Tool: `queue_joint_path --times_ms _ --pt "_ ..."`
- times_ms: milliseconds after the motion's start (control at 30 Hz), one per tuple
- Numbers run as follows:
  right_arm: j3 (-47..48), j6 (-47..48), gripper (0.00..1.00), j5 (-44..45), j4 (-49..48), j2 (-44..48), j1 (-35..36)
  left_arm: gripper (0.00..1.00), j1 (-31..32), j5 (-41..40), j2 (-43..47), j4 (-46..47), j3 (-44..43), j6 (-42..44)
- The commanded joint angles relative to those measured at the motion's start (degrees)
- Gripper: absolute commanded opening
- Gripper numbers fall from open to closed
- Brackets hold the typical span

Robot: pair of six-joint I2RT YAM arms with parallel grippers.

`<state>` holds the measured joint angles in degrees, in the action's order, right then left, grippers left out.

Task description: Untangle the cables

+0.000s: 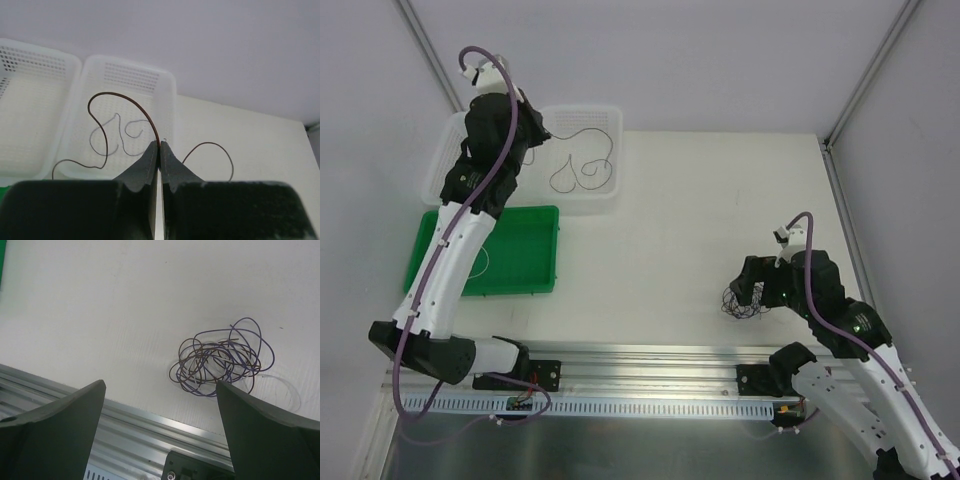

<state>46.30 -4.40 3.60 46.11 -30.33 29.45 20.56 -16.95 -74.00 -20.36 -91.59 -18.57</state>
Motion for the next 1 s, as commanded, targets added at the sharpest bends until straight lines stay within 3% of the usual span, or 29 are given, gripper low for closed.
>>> queue_joint_path --times_ms 0,200,367,667,733,833,900,967 --pt "-1.0 0.4 0.97 -2.5 -0.1 0.5 0.2 0.00 -8.3 -2.6 -2.6 5.7 -3.8 1.8" --pt "-4.0 0.8 0.97 -3.2 -0.8 2.7 0.2 0.00 -19.2 -1.9 -7.1 20.2 0.6 -0.8" --pt "-4.3 0.8 0.97 -5.8 -0.8 2.6 0.3 0.00 -28.5 5.0 -16.9 23.9 -2.9 -6.5" --pt "-4.9 0.2 0.97 -5.6 -0.1 1.8 0.3 0.00 -35.3 10.4 -33.8 25.3 -9.7 -8.9" --pt "-5.1 -0.1 0.97 -5.2 0.3 2.0 0.3 0.06 -36.2 10.5 -35.5 25.3 -10.2 -8.5" --pt "-5.1 -0.5 0.97 -4.7 1.0 2.6 0.2 0.08 -37.2 10.1 -35.6 25.2 -9.4 -7.6" --pt "-5.0 -1.0 0.97 -4.5 1.5 2.8 0.2 0.18 -37.6 9.1 -35.3 25.1 -8.7 -6.3" --pt "-4.8 -1.3 0.97 -4.0 2.0 3.2 0.3 0.21 -38.2 9.0 -34.0 25.0 -7.0 -6.2"
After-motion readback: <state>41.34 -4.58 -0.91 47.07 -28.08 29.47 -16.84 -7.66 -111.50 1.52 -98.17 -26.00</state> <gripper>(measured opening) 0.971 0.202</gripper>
